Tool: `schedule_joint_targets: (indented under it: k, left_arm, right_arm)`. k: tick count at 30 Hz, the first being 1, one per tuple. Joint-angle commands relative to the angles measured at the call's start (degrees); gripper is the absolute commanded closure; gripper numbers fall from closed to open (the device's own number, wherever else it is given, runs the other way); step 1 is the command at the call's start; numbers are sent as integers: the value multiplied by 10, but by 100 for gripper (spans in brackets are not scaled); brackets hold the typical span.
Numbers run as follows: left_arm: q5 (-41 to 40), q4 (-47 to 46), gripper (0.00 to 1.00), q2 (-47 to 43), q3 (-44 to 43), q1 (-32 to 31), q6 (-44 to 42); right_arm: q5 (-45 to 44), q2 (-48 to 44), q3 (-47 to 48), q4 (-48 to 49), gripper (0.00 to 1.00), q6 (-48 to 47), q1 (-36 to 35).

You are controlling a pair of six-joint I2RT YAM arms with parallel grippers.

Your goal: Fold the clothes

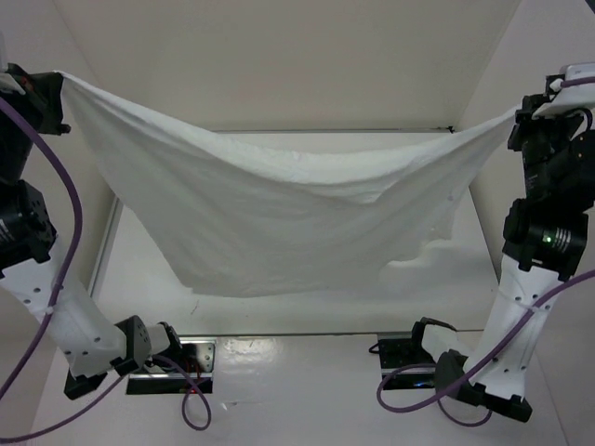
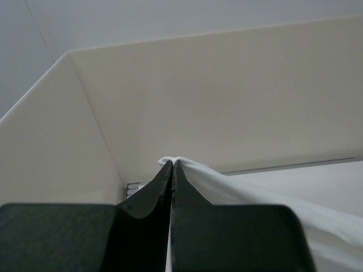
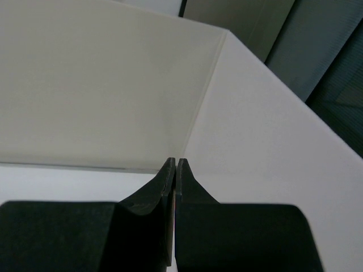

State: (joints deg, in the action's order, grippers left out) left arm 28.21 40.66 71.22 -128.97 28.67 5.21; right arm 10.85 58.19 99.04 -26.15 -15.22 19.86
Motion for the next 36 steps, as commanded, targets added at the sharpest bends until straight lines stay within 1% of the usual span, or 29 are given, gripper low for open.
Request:
schedule_joint_targets:
  k: [1,2,4,5,7,8,9,11,15,18,23,28,36]
  left_arm:
    - [-18,5,100,58,-47,4,23]
    - [-18,29,100,89,-95,4,23]
    - [-12,58,100,124,-153,4,23]
    - [-7,90,100,163,-220,4,23]
    - [-7,128,100,205,-300,4,23]
    - [-7,167,100,252,-348,4,23]
    - [-7,167,100,261,-390,4,23]
    - [-13,155,100,254,-367,4,23]
    - [5,166,100,262,-380,4,23]
    - [19,166,100,244,-380,4,23]
    - [19,160,100,201,-380,4,33]
    - [25,160,100,155,-362,4,33]
    - [12,176,100,96,-335,4,33]
  right_arm:
    - [-27,39,26,28,100,2,-3]
    - [-32,53,36,28,100,2,-3]
    - [-38,66,44,28,100,2,-3]
    - [-38,72,52,28,100,2,-3]
    - [-43,81,58,28,100,2,-3]
    - [-43,88,58,28,100,2,-3]
    - [-49,94,65,28,100,2,-3]
    - [-49,99,72,28,100,2,-3]
    - [-49,91,77,28,100,2,-3]
    - [-49,75,77,28,100,2,-3]
    - [-49,48,77,22,100,-3,-3]
    - [-54,11,43,27,100,-9,-3]
    - [-88,-77,-39,70,100,-16,-3]
